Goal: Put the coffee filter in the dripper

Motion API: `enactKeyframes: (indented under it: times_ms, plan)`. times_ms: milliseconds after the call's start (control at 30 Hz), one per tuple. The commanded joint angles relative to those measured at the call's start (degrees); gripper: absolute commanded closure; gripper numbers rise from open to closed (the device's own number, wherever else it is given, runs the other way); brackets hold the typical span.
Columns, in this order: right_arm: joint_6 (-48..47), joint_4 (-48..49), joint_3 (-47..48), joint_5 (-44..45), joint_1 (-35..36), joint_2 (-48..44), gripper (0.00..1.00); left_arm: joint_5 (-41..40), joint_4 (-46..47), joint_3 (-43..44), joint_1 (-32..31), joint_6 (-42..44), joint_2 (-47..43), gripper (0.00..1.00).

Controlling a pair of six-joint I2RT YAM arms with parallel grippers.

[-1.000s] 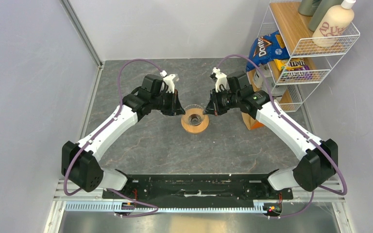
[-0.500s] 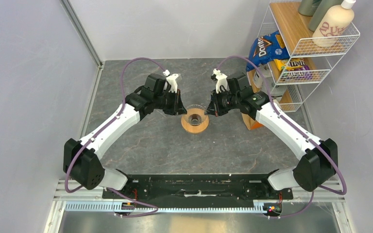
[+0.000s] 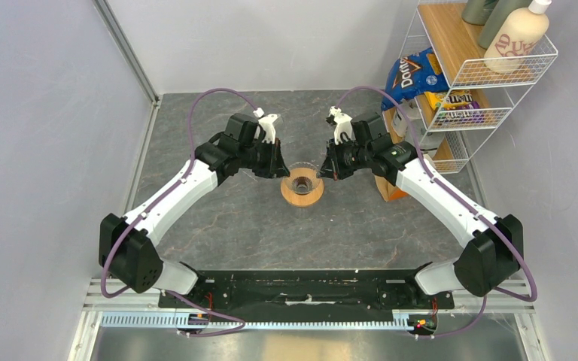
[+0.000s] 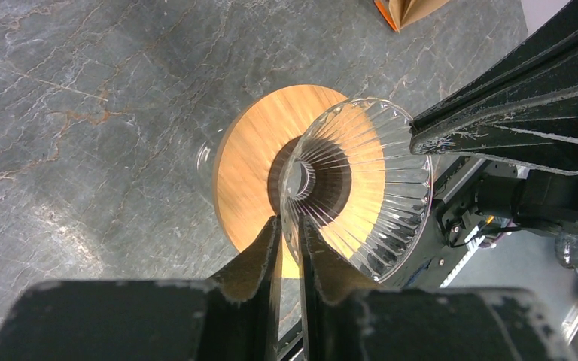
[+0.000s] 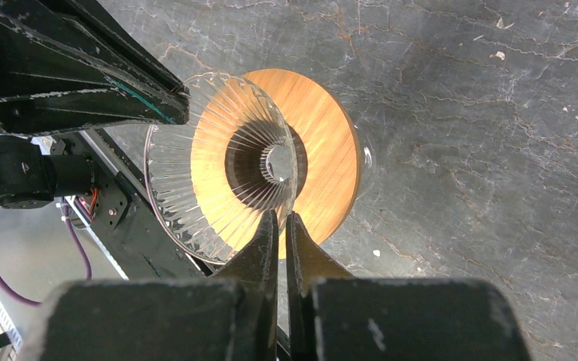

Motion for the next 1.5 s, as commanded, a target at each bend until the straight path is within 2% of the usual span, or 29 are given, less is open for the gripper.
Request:
enactKeyframes:
  times_ms: [0,133,300,433,633,867,967,1133,1300,1467]
  plan:
    - [-3.55,-5.92,-1.28,-0.54,1.48,2.70,0.94,-1.56,-4.85,-0.53,-1.99,4.70,2.64,0.79]
    - [-3.94,-6.96,0.37,-0.54,1.53,1.29,0.88,-1.92,-5.40,0.72,-1.93,4.84,1.48,0.76]
    - [-3.83,-7.30,1.88,-1.28,1.54,0.29,0.75,-1.60,-6.10,2.63,-1.93,4.67,1.32,0.64]
    - [-3.78,-8.00,3.37,-0.68,1.53,0.19,0.61,-1.93,-6.47,4.48,-1.93,4.57,1.25,0.56]
    - [-3.93,-8.54,5.46,0.01,1.54,-0.50,0.31,-2.72,-7.94,7.97,-1.85,5.47,1.29,0.41]
    - [-9.06,-13.25,10.70,-0.09,0.95,-5.18,0.11,-2.77,-11.35,13.46,0.33,8.41,-1.71,0.20]
    - [-14.19,-17.98,11.76,-0.14,-0.31,-9.12,0.08,-0.39,-11.66,13.16,3.76,10.36,-6.04,0.14]
    - [-25.18,-26.87,9.51,2.28,-2.28,-15.51,0.06,3.57,-13.02,9.12,8.23,14.84,-13.41,0.14]
    - [-32.19,-29.35,4.66,15.07,-2.34,-17.64,0.13,3.37,-11.48,3.92,8.36,14.19,-19.27,0.14]
    - [-41.66,-27.06,0.42,20.86,-2.35,-16.20,0.20,7.30,-10.16,1.06,8.35,16.38,-22.17,0.14]
